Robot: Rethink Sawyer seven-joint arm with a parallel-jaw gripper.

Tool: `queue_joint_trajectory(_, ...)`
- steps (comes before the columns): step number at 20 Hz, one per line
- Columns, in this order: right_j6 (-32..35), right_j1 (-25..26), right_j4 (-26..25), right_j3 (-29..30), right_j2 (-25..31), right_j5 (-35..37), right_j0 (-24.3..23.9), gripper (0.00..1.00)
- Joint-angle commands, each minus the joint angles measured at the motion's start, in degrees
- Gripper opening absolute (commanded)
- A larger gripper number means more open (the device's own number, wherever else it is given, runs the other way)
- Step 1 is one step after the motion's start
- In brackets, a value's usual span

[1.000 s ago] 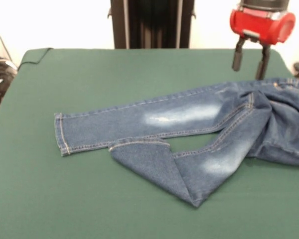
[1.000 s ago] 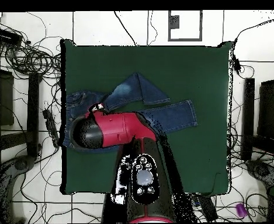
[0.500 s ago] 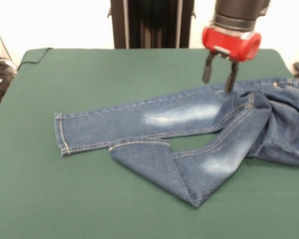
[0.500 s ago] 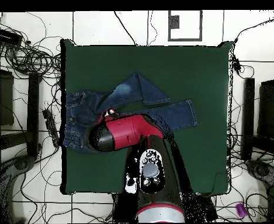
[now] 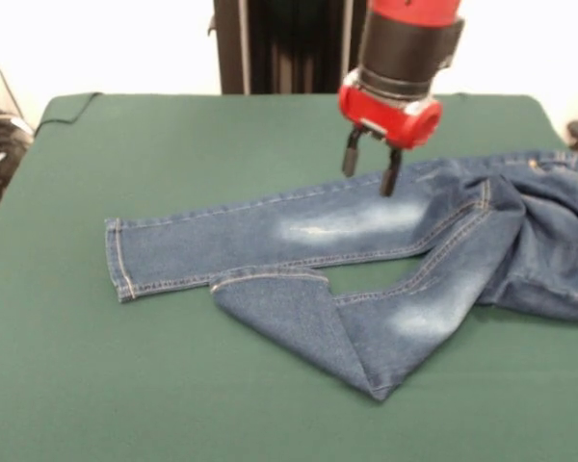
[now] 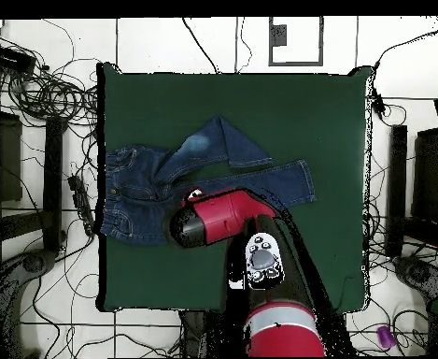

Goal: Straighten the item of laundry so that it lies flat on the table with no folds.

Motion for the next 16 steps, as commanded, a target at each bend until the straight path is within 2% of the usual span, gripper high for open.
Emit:
queue_joint_trajectory(1, -13.5, 8.1, -4.0, 0.7, 6.6, 8.2, -0.2, 1.0)
queue_joint_trajectory(8, -13.4, 13.3, -8.4, -3.0, 5.0, 6.5, -0.8, 1.0)
queue_joint_trajectory(16, -14.0, 16.6, -14.4, -2.6, 6.7, -3.4, -5.2, 1.0)
